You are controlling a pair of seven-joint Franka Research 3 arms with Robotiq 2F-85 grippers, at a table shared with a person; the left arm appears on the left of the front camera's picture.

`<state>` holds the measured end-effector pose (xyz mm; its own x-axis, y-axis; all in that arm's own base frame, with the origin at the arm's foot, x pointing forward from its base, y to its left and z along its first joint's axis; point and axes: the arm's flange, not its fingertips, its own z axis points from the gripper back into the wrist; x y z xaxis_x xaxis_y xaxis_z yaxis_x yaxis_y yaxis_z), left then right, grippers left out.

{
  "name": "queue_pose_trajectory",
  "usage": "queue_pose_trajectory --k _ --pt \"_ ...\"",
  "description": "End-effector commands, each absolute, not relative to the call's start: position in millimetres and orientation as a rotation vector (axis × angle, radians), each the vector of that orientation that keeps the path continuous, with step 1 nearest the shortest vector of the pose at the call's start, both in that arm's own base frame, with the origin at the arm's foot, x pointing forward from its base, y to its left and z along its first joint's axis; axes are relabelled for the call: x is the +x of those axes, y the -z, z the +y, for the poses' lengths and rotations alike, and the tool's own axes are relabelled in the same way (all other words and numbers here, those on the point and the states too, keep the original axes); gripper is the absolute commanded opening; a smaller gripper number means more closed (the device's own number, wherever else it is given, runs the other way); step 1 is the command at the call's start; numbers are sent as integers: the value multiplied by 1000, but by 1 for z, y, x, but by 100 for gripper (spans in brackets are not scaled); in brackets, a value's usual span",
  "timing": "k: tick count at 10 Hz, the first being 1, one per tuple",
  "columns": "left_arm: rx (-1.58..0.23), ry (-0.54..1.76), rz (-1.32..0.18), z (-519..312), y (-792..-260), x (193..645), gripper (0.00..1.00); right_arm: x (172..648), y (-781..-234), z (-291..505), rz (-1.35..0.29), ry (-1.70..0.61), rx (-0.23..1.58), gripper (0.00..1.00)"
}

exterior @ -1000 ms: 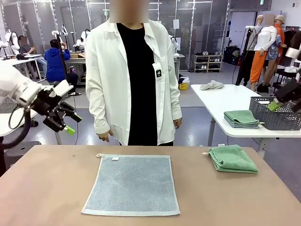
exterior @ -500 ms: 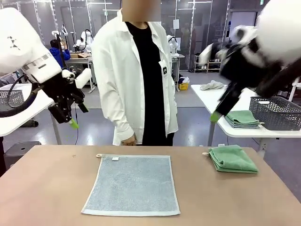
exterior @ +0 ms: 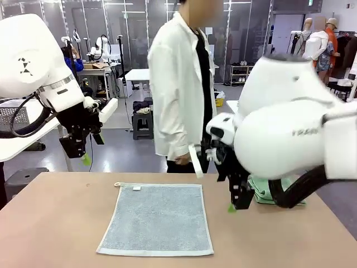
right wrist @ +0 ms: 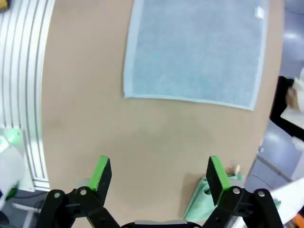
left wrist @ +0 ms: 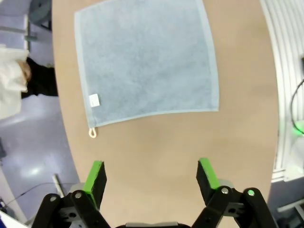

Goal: Fold the towels and place them in the basket.
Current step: When a person lays out a Towel with hook on the table, fold it in half twice.

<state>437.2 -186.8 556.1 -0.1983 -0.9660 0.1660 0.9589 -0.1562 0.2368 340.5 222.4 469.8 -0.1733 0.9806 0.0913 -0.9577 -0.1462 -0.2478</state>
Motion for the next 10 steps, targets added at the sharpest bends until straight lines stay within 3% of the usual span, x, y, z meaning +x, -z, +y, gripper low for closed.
queue_pose_trajectory --k 1,4,8,10 --pt "135 1671 -304 -200 -540 409 96 357 -458 220 -249 -1757 -137 100" --pt "185 1613 -233 -201 -512 384 96 372 -453 228 -240 -1621 -117 100" --pt "165 1590 -207 -199 -491 386 96 378 -451 238 -265 -1441 -114 100" --pt "147 1606 -196 -198 -494 382 96 377 -454 226 -249 -1541 -99 100"
